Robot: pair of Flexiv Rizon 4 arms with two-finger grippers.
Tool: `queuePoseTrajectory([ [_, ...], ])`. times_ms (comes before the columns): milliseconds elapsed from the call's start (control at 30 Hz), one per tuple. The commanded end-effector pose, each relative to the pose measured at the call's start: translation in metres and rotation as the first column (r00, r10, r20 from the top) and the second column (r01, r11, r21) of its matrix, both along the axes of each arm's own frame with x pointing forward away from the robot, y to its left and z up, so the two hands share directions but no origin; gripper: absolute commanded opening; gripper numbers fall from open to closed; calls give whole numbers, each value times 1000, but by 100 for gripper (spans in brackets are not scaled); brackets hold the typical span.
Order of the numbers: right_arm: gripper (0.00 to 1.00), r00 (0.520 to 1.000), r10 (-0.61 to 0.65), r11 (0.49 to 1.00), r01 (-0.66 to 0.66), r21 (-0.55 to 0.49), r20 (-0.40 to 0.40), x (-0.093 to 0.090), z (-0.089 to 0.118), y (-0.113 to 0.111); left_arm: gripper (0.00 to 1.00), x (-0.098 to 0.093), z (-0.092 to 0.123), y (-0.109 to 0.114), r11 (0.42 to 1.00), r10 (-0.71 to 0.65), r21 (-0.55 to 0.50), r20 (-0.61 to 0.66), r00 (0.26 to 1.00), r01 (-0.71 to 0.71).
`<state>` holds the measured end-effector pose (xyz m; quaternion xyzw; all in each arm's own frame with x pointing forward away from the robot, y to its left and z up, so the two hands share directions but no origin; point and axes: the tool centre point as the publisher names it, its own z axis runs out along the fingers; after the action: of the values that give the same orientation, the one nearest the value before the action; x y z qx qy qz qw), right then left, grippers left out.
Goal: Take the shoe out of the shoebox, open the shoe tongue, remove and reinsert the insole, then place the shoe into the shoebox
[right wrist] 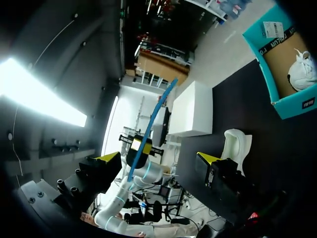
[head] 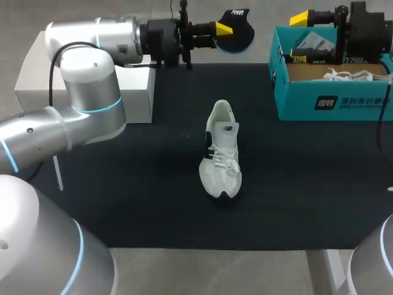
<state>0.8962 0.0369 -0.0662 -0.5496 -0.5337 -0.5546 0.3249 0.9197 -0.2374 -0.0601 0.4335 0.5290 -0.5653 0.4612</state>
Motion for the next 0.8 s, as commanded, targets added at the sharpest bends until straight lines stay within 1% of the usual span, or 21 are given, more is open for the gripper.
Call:
queuePoseTrajectory([
  [33,100,1000,-1,1000,1,0,0,0,-1,0,0,6,3,4,999,-33,25,-22,999,34],
  [333,100,1000,-1,1000,1,0,0,0,-1,0,0,6,3,4,999,-33,25,-22,999,34],
  [367,100,1000,-1,1000,1,0,0,0,-1,0,0,10,0,4,998,8,67,-183,983,4],
  [400,100,1000,-1,1000,1,0,0,0,-1,0,0,12,-3,3,996,37,89,-364,931,-5],
  [433,100,1000,-1,1000,1,0,0,0,-1,0,0,12,-4,3,996,45,87,-499,865,-2],
  [467,100,1000,-1,1000,1,0,0,0,-1,0,0,12,-6,3,997,13,71,-607,795,38],
  [500,100,1000,-1,1000,1,0,0,0,-1,0,0,9,-5,3,998,-41,6,-695,718,63],
  [533,100,1000,-1,1000,1,0,0,0,-1,0,0,7,-3,4,994,-108,-61,-754,648,95],
  [567,100,1000,-1,1000,1,0,0,0,-1,0,0,5,1,5,986,-169,-136,-781,602,99],
  [600,100,1000,-1,1000,1,0,0,0,-1,0,0,4,5,6,980,-199,-166,-765,612,111],
  [800,100,1000,-1,1000,1,0,0,0,-1,0,0,4,5,6,980,-199,-166,-765,612,111],
])
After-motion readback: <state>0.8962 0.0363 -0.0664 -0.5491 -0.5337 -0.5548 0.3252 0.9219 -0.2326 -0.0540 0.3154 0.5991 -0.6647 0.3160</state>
